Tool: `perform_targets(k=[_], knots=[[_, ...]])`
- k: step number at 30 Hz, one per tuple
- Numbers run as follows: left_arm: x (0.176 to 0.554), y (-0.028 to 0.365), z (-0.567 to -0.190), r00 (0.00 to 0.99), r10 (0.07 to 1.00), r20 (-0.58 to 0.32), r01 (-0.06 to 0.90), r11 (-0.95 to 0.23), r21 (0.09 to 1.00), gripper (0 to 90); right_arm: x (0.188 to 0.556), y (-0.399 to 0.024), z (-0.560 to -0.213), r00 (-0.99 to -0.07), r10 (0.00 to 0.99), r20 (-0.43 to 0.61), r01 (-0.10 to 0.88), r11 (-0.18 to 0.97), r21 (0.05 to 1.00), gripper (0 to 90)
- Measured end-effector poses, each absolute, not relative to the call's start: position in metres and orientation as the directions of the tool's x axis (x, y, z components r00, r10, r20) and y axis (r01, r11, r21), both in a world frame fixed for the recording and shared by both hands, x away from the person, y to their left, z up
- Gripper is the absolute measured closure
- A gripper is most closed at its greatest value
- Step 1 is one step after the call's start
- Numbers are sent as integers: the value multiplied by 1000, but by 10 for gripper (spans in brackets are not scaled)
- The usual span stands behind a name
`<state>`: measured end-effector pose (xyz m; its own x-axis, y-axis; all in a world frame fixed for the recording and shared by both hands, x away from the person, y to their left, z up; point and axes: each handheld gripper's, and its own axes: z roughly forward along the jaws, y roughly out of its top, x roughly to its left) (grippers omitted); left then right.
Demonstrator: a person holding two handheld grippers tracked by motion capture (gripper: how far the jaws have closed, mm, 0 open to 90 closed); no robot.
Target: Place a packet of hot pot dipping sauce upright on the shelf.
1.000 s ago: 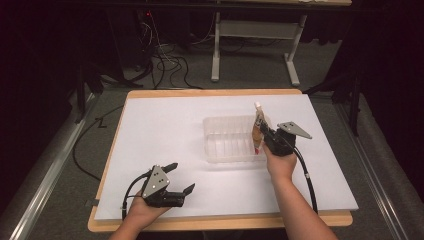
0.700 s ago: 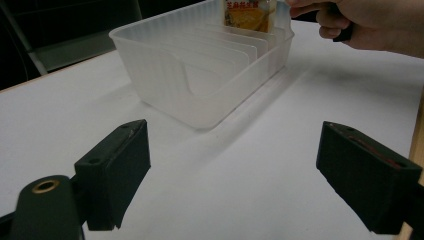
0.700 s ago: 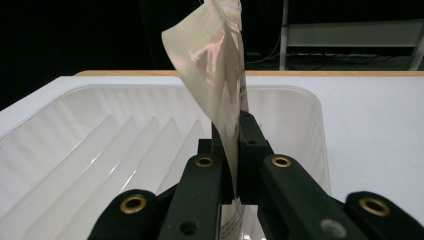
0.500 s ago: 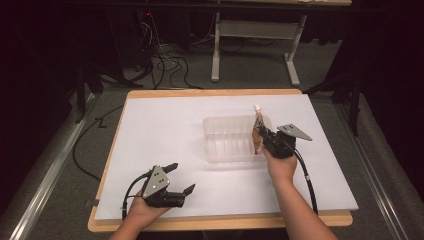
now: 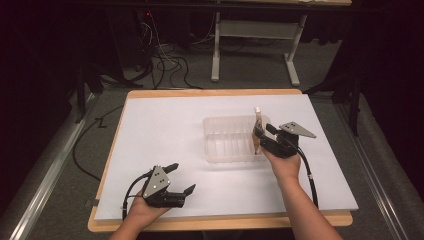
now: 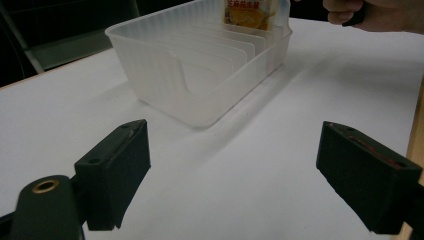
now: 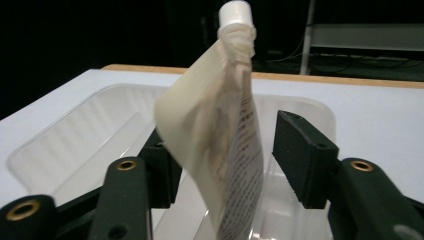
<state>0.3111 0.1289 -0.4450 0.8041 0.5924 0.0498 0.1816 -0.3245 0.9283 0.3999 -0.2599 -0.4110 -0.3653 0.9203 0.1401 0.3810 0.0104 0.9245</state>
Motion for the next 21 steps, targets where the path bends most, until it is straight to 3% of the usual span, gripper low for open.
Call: perform_targets(k=[6, 13, 21], knots=[[311, 128, -445, 804, 592, 51, 183, -328, 927, 145, 393, -262, -406, -415, 901, 125, 381, 48, 923, 384], [311, 128, -446, 800, 598, 50, 188, -329, 926, 145, 381, -270, -398, -447, 885, 128, 381, 59, 923, 225], [312, 128, -446, 798, 601, 44, 198, -331, 922, 141, 360, -280, -396, -461, 882, 98, 367, 89, 926, 165]])
